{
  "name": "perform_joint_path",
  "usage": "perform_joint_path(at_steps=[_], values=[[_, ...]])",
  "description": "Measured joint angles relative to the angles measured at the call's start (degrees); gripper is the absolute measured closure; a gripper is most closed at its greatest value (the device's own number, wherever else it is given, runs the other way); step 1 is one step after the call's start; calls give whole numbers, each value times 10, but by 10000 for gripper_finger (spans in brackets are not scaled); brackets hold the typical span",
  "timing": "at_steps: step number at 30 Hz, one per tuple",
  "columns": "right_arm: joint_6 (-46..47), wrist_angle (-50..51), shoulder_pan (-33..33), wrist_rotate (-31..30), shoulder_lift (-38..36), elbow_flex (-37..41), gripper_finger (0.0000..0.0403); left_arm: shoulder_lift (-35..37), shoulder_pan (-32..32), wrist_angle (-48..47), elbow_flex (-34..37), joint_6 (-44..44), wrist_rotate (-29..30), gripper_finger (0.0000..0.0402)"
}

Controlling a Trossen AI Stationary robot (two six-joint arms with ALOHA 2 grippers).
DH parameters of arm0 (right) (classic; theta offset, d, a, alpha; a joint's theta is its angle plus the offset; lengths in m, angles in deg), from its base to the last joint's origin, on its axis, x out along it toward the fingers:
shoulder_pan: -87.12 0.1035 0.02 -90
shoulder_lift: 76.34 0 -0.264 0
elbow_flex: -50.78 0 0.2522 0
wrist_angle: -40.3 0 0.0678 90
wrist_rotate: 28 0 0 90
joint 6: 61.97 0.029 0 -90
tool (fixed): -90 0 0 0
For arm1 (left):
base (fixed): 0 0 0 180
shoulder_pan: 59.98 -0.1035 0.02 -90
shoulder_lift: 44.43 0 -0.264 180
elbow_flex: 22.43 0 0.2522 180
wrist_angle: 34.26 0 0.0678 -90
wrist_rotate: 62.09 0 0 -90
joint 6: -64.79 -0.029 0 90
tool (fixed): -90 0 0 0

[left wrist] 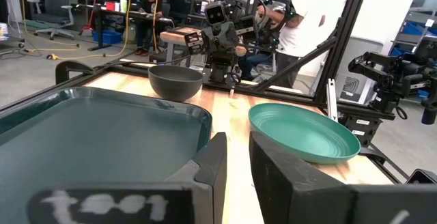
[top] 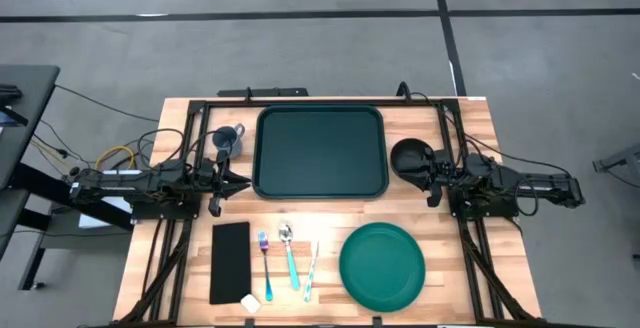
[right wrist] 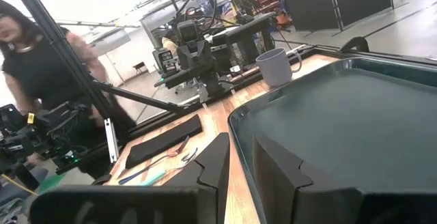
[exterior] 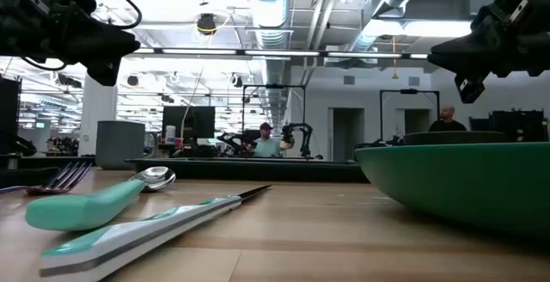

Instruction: Set up tray

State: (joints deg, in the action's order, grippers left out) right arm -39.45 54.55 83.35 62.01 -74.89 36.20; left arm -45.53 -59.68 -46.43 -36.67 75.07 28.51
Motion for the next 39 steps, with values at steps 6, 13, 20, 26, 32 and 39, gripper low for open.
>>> perform_joint_path(at_steps=[6,13,20,26,32,39], values=[[0,0,0,0,0,0,344,0,0,0,0,0,0,349],[0,0,0,0,0,0,344,0,0,0,0,0,0,349],[0,0,0,0,0,0,344,0,0,0,0,0,0,349],[0,0,0,0,0,0,344,0,0,-8,-4,218,-22,349],[0,0,0,0,0,0,344,0,0,-12,-6,485,13,349],[0,0,0,0,0,0,344,0,-1,-10,-8,542,72,349]])
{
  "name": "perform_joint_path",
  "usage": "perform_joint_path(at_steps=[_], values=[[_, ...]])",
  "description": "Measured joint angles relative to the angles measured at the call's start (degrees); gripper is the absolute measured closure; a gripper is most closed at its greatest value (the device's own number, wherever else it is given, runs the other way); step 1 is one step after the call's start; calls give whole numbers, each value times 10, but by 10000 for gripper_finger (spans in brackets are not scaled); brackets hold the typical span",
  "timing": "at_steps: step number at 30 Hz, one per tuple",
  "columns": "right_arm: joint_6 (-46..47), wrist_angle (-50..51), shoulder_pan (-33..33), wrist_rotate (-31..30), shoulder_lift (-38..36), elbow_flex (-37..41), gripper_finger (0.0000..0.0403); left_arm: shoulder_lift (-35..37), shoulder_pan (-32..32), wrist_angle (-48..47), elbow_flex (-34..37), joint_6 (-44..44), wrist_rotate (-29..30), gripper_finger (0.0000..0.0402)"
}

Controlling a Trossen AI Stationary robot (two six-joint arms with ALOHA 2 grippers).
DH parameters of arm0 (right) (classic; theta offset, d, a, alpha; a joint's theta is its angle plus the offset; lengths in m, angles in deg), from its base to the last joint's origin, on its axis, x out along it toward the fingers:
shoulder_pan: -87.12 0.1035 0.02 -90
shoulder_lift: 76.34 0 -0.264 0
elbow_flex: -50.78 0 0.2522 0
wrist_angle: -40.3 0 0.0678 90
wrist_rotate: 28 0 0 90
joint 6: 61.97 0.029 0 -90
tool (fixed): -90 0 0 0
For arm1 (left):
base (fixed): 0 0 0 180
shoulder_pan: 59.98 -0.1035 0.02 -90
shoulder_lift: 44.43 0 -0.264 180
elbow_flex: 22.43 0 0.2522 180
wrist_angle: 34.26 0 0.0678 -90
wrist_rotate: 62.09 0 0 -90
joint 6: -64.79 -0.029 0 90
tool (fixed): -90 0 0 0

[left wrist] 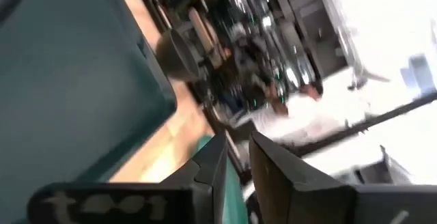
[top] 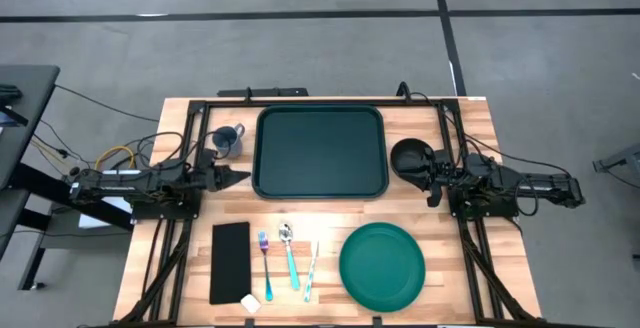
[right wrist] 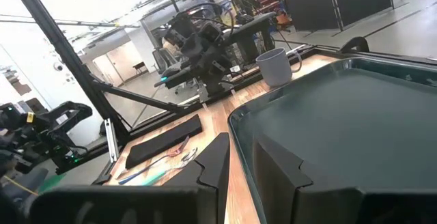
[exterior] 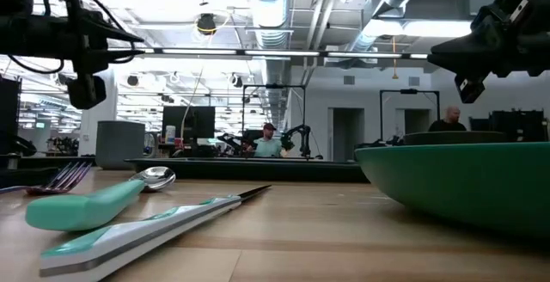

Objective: Set up tray
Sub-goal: Put the light blue mug on the top left of the dark green tray

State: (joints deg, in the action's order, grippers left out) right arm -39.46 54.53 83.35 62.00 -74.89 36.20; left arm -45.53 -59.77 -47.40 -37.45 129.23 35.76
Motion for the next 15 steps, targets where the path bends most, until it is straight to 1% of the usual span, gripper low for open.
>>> perform_joint_path(at_steps=[2,5,7,9,10,11,13,15], values=[[0,0,0,0,0,0,344,0,1,0,0,32,0,349],[0,0,0,0,0,0,344,0,-1,16,0,39,7,349],[0,0,0,0,0,0,344,-1,-1,79,2,15,8,348],[0,0,0,0,0,0,344,-2,-1,166,-3,-62,8,347],[0,0,0,0,0,0,344,-6,-1,193,-15,-110,8,346],[0,0,0,0,0,0,344,-10,-1,198,-32,-157,11,346],[0,0,0,0,0,0,344,-26,-1,150,-83,-245,29,346],[0,0,0,0,0,0,344,-62,-1,55,-150,-319,54,346]])
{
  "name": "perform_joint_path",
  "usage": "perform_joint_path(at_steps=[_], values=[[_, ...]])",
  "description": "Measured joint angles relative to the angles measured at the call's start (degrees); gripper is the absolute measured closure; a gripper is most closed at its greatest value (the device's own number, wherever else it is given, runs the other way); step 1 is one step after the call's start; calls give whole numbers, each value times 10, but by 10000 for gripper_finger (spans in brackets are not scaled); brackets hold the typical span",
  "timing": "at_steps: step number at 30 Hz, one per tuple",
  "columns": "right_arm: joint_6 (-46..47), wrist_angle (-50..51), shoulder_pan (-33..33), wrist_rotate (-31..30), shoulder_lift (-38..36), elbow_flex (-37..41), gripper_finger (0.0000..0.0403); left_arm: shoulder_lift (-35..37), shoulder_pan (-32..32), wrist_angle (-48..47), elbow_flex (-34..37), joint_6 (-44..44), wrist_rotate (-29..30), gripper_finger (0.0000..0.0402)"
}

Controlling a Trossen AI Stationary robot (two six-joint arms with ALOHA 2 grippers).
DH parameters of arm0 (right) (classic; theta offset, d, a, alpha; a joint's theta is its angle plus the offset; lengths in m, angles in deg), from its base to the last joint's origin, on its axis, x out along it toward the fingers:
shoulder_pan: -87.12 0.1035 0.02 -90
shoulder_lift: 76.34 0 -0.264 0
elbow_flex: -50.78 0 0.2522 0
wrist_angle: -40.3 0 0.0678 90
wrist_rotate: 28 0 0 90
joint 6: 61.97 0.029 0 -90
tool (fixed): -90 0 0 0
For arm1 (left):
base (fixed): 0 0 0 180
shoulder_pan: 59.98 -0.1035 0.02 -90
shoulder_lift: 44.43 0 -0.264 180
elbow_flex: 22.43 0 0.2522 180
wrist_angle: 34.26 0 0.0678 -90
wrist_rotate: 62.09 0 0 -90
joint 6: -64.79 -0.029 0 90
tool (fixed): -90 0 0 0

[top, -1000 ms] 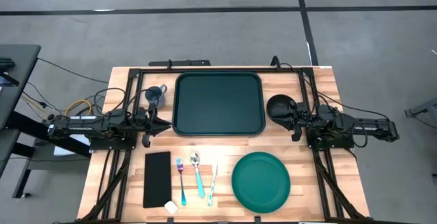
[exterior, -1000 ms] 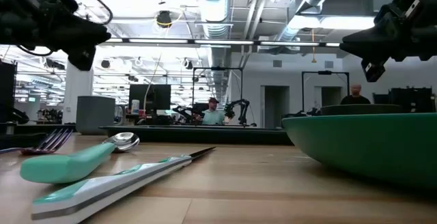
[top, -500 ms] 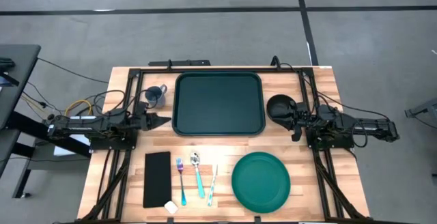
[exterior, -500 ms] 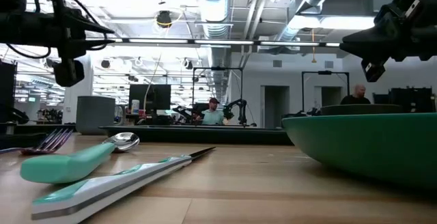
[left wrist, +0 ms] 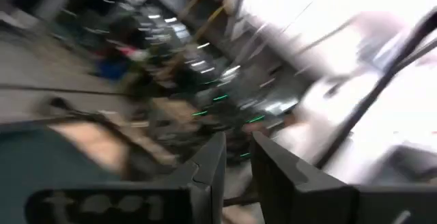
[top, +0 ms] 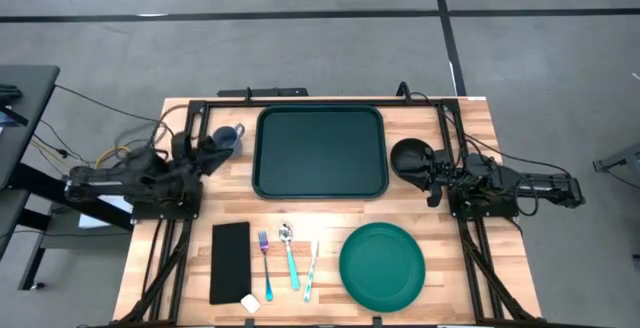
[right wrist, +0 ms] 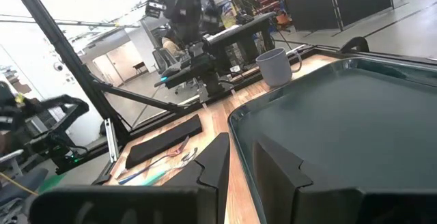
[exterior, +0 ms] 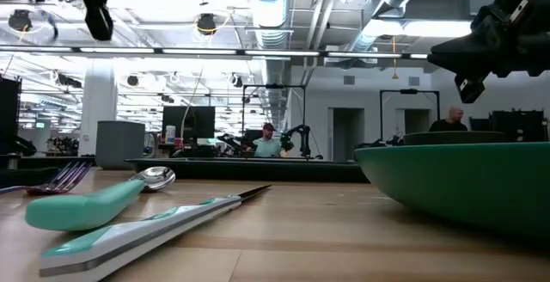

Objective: Set up tray
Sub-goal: Put the light blue mug on the top left of the dark green tray

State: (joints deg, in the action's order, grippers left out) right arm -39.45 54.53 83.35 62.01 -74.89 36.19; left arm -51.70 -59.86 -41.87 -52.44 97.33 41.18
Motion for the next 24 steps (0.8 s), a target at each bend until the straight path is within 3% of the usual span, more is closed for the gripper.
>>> perform_joint_path(at_steps=[4,9,11,17,24], values=[[0,0,0,0,0,0,344,-128,0,-231,-148,-99,63,341],[0,0,0,0,0,0,344,-325,-18,-501,-307,-78,208,324],[0,0,0,0,0,0,344,-405,-46,-595,-360,-75,225,314],[0,0,0,0,0,0,344,-601,-144,-769,-462,-118,170,284],[0,0,0,0,0,0,344,-726,-239,-787,-462,-161,83,265]])
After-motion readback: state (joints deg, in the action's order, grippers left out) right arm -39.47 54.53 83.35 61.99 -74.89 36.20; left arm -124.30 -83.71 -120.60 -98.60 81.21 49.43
